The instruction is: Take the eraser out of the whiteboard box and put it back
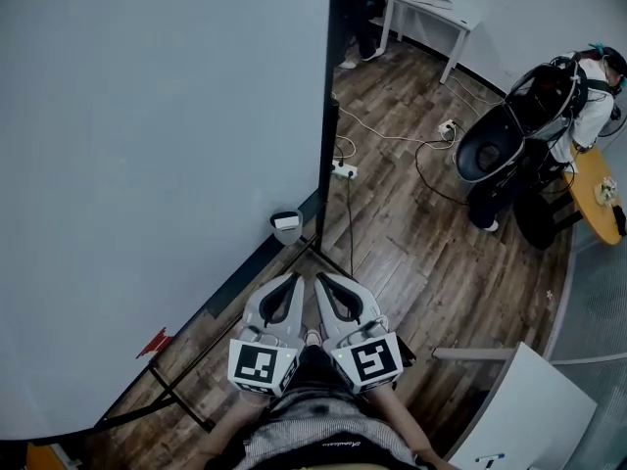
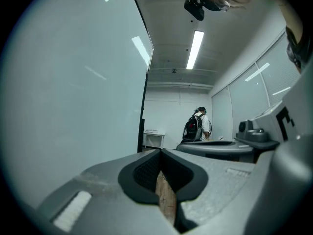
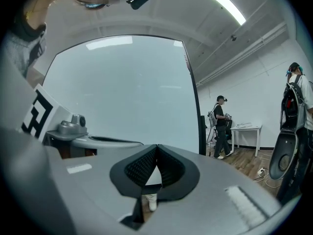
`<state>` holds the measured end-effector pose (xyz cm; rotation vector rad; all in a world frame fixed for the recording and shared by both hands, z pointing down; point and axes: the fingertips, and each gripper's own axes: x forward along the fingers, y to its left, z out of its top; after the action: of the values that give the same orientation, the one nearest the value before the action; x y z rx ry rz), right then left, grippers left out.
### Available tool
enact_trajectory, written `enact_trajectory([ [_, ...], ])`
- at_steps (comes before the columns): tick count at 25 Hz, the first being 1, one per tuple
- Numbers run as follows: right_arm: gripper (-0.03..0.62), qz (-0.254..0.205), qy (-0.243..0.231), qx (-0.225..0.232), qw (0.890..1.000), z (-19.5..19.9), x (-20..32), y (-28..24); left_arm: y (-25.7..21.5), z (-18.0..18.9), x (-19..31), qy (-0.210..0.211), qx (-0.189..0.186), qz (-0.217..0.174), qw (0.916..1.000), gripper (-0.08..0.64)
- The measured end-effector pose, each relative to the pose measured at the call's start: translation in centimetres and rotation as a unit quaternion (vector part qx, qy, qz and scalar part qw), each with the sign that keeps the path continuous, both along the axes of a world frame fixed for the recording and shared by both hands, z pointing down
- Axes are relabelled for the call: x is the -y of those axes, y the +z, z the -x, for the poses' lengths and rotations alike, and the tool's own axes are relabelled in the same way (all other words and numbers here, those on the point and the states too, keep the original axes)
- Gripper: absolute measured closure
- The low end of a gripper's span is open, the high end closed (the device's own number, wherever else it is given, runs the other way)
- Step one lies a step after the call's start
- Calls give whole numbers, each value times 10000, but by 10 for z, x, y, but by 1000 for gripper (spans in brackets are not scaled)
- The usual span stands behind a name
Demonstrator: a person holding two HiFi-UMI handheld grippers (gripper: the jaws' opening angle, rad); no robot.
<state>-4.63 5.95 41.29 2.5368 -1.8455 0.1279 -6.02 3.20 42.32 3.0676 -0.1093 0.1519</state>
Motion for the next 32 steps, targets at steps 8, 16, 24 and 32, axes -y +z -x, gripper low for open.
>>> enact_trajectory([
  [8, 589, 157, -232, -15, 9996, -15, 37, 9, 2, -4, 42, -429, 3, 147, 9990, 560],
  [16, 589, 139, -1050, 41, 9944, -41, 76, -29, -29, -30, 72, -1109, 60, 71, 9938, 560],
  [24, 589, 164, -2064, -18, 9783, -69, 118, -35, -38, -54, 107, -2063, -2, 107, 9784, 560],
  [32, 589, 162, -2988, -61, 9542, -82, 140, -32, -38, -70, 121, -2862, -7, 46, 9581, 560],
])
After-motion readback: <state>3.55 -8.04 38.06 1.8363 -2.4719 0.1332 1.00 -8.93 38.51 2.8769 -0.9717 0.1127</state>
